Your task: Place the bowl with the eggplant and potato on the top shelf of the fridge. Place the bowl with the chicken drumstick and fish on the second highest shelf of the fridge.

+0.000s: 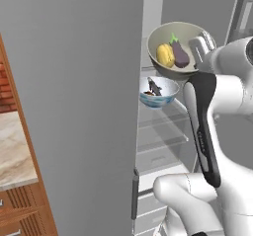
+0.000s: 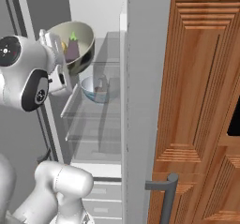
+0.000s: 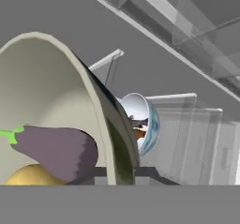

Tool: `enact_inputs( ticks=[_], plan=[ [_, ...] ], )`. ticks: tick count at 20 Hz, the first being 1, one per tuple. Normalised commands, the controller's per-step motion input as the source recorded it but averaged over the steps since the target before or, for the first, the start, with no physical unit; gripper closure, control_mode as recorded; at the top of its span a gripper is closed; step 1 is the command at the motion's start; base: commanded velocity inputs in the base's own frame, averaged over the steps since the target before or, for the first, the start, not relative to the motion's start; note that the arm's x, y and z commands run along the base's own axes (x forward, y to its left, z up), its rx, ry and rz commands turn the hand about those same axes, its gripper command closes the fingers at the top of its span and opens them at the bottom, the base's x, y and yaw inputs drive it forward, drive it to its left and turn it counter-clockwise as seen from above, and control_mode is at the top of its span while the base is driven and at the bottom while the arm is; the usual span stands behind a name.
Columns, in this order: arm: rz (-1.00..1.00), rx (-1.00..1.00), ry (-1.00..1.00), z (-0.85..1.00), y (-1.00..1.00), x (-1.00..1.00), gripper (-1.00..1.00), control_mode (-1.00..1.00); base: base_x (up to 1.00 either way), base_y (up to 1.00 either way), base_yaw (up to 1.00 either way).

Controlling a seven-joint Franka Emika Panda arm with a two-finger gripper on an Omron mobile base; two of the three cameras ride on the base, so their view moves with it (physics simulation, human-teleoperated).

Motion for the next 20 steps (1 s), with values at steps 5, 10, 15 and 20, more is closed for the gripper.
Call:
enact_inputs(
  ticks=[5,10,15,20],
  plan=[
    [-0.05,0.01,-0.02,0.15,0.0,0.94,1.0,-1.0,0.0,0.0,0.0],
    [0.0,0.1,0.13,0.08,-0.07,0.8,1.0,-1.0,0.0,0.0,0.0],
    [0.0,0.1,0.13,0.07,-0.04,0.83,1.0,-1.0,0.0,0.0,0.0],
    [0.0,0.01,0.11,-0.09,0.0,0.63,1.0,-1.0,0.0,0.0,0.0]
  ],
)
